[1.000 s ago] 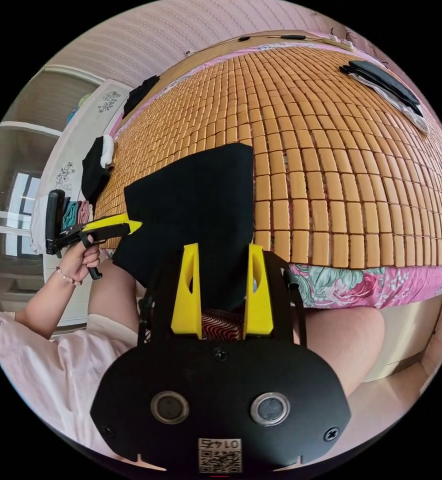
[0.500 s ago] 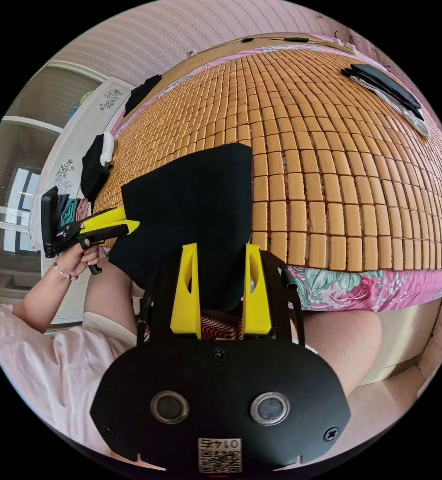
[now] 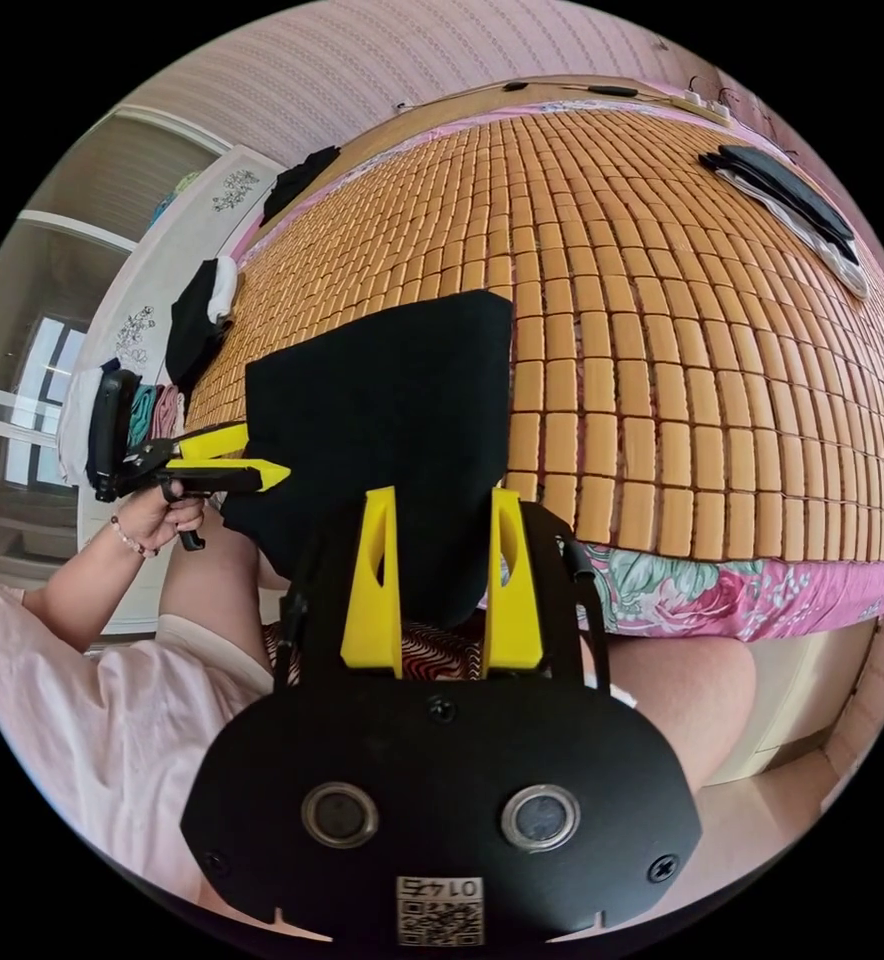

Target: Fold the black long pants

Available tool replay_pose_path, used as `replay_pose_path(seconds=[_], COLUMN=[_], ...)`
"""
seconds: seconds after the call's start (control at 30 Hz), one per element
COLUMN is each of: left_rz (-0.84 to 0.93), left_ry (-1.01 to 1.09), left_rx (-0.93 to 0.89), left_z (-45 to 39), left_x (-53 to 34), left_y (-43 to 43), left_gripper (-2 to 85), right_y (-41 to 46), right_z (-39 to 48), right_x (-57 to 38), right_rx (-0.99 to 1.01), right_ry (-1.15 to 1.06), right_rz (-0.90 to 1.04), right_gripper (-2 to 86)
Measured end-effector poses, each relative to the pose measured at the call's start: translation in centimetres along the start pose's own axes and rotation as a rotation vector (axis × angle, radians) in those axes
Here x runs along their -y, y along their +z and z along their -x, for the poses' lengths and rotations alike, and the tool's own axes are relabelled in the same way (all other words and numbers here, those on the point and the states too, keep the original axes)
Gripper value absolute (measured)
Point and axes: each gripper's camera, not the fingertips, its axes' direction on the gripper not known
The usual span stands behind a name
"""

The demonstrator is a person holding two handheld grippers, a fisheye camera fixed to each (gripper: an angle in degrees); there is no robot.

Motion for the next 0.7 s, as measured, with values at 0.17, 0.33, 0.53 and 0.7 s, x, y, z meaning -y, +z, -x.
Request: replay_pose_path(seconds=[0.17, 0.33, 0.53, 0.7], left_rz=[-0.024, -0.074, -0.159, -0.215], left_ry=[0.002, 0.018, -0.031, -0.057], left_rx=[-0.004, 0.009, -0.036, 0.005], left_z=[0.5, 0.6, 2.1, 1.9], left_x=[-2.2, -4.9, -8.3, -11.5], left_y=[-0.7, -2.1, -4.1, -5.3], left_gripper=[21.1, 13.3, 5.6, 5.1], right_y=[-0.1, -1.2, -3.8, -7.7], right_z=[2.8, 6.2, 13.8, 21.9], right_x=[0.3, 0.4, 1.2, 2.4], right_rx=[-0.024, -0.019, -0.116, -0.075], right_ry=[-0.038, -0.095, -0.289, -0.420], right_rz=[0.000, -0.013, -0.038, -0.163], right_gripper=[11.4, 6.6, 5.4, 5.1])
